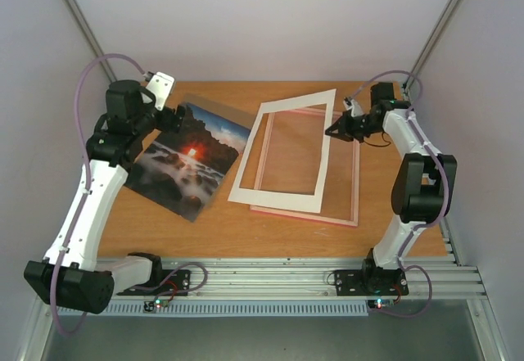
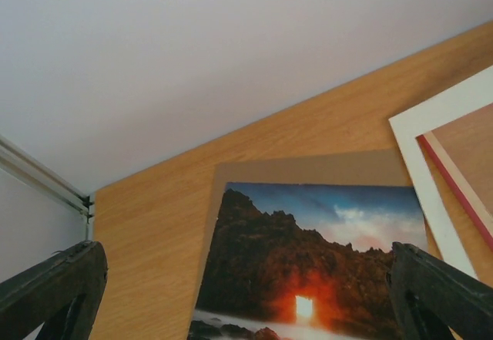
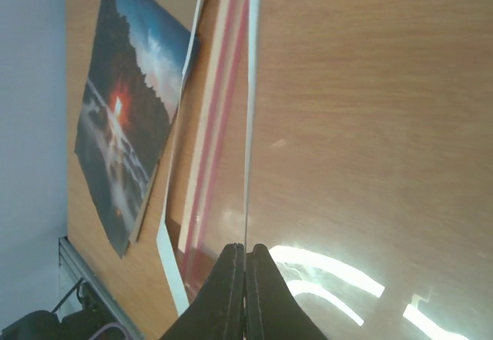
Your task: Put the photo into the frame
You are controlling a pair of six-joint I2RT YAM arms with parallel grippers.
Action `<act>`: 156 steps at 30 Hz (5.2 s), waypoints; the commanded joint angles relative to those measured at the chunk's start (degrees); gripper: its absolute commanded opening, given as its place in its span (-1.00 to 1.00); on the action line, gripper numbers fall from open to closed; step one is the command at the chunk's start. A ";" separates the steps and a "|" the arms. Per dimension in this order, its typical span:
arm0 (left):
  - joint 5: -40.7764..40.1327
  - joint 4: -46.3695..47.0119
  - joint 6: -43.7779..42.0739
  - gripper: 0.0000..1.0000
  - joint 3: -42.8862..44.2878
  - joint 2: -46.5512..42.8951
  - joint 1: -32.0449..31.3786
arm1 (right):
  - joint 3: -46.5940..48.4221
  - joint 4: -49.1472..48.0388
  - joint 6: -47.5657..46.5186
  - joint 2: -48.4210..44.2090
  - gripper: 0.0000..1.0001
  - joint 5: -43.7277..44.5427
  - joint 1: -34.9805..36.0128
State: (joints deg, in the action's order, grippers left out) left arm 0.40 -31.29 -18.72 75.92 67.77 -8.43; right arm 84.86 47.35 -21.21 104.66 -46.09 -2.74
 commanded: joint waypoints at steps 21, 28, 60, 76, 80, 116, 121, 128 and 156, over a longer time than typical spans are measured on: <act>1.88 0.26 -0.97 0.99 -2.69 2.51 -1.85 | 5.13 15.95 -17.51 6.31 -0.98 0.69 -11.62; 1.45 0.30 -0.88 0.99 -2.36 3.06 -2.03 | 8.63 16.47 -18.43 9.13 -0.98 1.69 -12.30; 1.50 1.50 -0.79 0.99 -1.83 5.53 -2.68 | 15.94 19.15 -23.84 15.27 -0.98 5.03 -12.85; 1.67 1.69 -0.53 0.99 -2.14 5.93 -2.71 | 5.82 9.93 -16.21 12.05 -0.98 3.99 -11.60; 1.74 1.67 -0.53 0.99 -2.09 6.05 -2.76 | 4.32 8.78 -15.81 11.65 -0.96 4.86 -11.26; -4.23 -3.49 -12.12 0.99 -17.75 5.79 -2.87 | -1.26 7.35 -17.98 -2.60 -0.06 11.59 -4.34; -2.65 -3.95 -21.12 0.99 -27.87 -0.68 -2.91 | -2.76 6.70 -17.76 -5.46 -0.06 11.06 -1.28; -2.94 -9.14 -31.62 0.99 -38.18 -9.74 -7.87 | -4.17 4.92 -15.02 -6.33 -0.06 10.76 1.64; 0.88 19.94 -66.63 0.72 -71.29 -30.66 -8.54 | -4.80 4.40 -13.42 -8.42 -0.07 12.99 6.61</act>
State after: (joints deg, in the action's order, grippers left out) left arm -3.05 -19.59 -81.01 8.43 33.12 -17.32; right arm 78.87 51.83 -34.54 97.78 -34.13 3.60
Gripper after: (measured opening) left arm 0.877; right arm 0.465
